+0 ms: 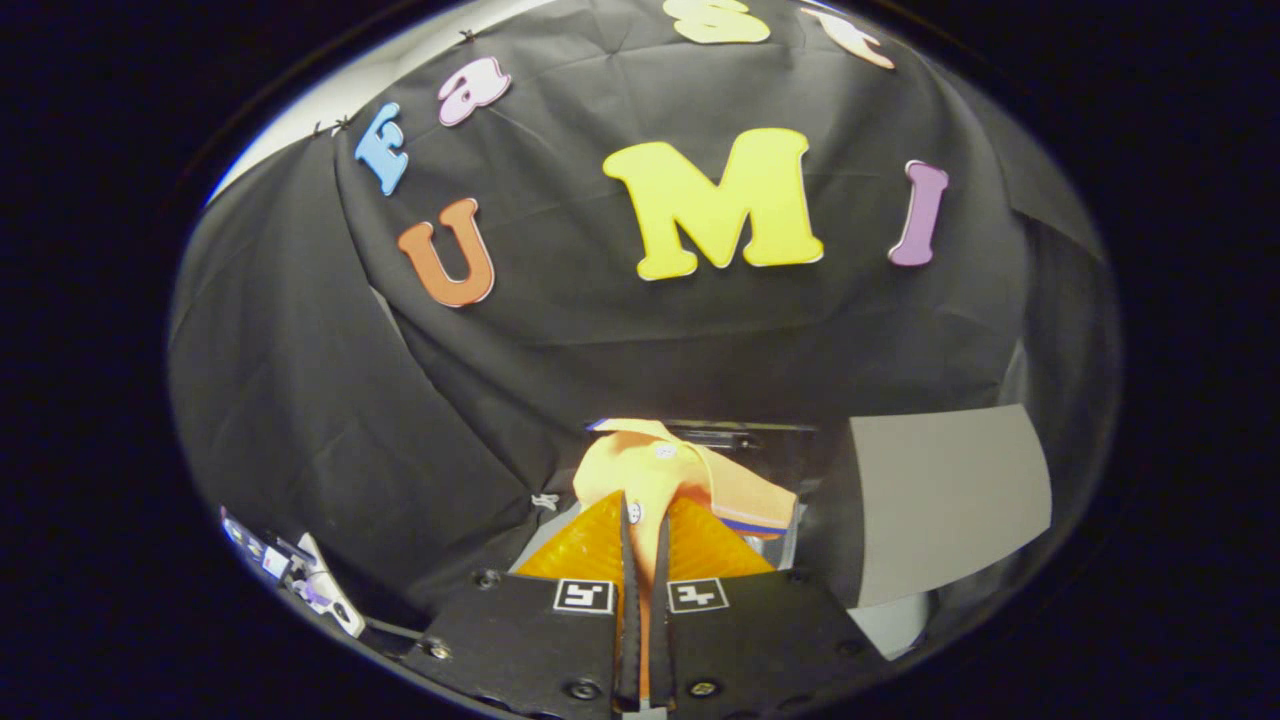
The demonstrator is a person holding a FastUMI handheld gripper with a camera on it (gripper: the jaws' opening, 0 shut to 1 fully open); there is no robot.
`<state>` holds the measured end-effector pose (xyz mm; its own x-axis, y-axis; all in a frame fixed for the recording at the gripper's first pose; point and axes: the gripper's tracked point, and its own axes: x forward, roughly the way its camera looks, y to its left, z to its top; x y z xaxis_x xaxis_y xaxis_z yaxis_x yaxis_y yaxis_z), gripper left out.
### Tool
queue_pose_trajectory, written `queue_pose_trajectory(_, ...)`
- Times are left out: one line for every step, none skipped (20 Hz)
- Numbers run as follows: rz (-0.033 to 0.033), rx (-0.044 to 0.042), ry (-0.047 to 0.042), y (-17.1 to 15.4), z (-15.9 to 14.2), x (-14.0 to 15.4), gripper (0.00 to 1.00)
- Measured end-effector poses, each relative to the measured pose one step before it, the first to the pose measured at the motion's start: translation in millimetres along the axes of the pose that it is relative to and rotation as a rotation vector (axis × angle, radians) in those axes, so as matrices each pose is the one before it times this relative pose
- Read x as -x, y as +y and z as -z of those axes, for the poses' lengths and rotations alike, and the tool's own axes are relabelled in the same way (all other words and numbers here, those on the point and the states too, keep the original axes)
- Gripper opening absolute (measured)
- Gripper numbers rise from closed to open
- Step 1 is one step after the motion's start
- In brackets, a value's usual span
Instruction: Put the clothes into the washing machine and then close the washing machine lid.
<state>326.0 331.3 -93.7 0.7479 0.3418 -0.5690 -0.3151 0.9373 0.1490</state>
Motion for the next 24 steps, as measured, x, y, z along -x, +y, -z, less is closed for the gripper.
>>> queue_pose_trajectory(-0.00319, -0.00199, 0.01297, 2.35, 4.04, -7.57, 0.07)
queue_pose_trajectory(-0.00432, -0.00237, 0.01573, 3.96, 2.92, -11.98, 0.07)
queue_pose_trajectory(-0.00264, -0.00476, 0.01818, 3.92, 2.95, -14.13, 0.07)
queue_pose_trajectory(-0.00400, -0.00747, 0.01794, 2.00, 3.19, -12.09, 0.07)
queue_pose_trajectory(-0.00370, -0.00645, 0.01901, 0.54, 3.50, -11.18, 0.07)
queue_pose_trajectory(0.00161, -0.00290, 0.01737, -1.22, 4.07, -12.69, 0.07)
queue_pose_trajectory(0.00032, -0.00409, 0.01897, -1.94, 5.03, -10.96, 0.07)
queue_pose_trajectory(-0.00100, -0.00419, 0.01996, -2.01, 4.50, -12.45, 0.07)
queue_pose_trajectory(0.00028, -0.00577, 0.01895, -2.85, 4.63, -11.36, 0.07)
queue_pose_trajectory(0.00406, -0.00692, 0.01776, -4.94, 4.97, -11.04, 0.07)
queue_pose_trajectory(0.00423, -0.00397, 0.01919, -3.52, 3.45, -11.39, 0.07)
queue_pose_trajectory(0.00488, -0.00470, 0.01768, -4.27, 4.85, -13.16, 0.07)
queue_pose_trajectory(0.00734, -0.00110, 0.01682, -5.06, 3.68, -11.31, 0.07)
queue_pose_trajectory(0.00897, -0.00096, 0.01715, -5.51, 3.76, -11.91, 0.07)
queue_pose_trajectory(0.00393, -0.00138, 0.01669, -4.07, 4.90, -11.33, 0.07)
queue_pose_trajectory(0.00675, 0.00099, 0.01542, -4.11, 4.64, -11.18, 0.07)
queue_pose_trajectory(0.00926, 0.00480, 0.01311, -4.70, 3.60, -9.78, 0.07)
queue_pose_trajectory(0.00485, 0.00141, 0.01201, -3.81, 3.65, -9.88, 0.07)
queue_pose_trajectory(0.00238, -0.00182, 0.01416, -1.92, 3.02, -9.76, 0.07)
queue_pose_trajectory(0.00199, 0.00022, 0.01461, -2.02, 3.95, -10.04, 0.07)
queue_pose_trajectory(0.00302, 0.00208, 0.01403, -2.31, 2.58, -8.27, 0.07)
queue_pose_trajectory(0.00572, 0.00669, 0.01186, -2.84, 3.42, -7.60, 0.07)
queue_pose_trajectory(0.00789, 0.00812, 0.00931, -3.57, 2.08, -8.55, 0.07)
queue_pose_trajectory(0.00561, 0.00861, 0.00912, -2.40, 2.50, -7.73, 0.07)
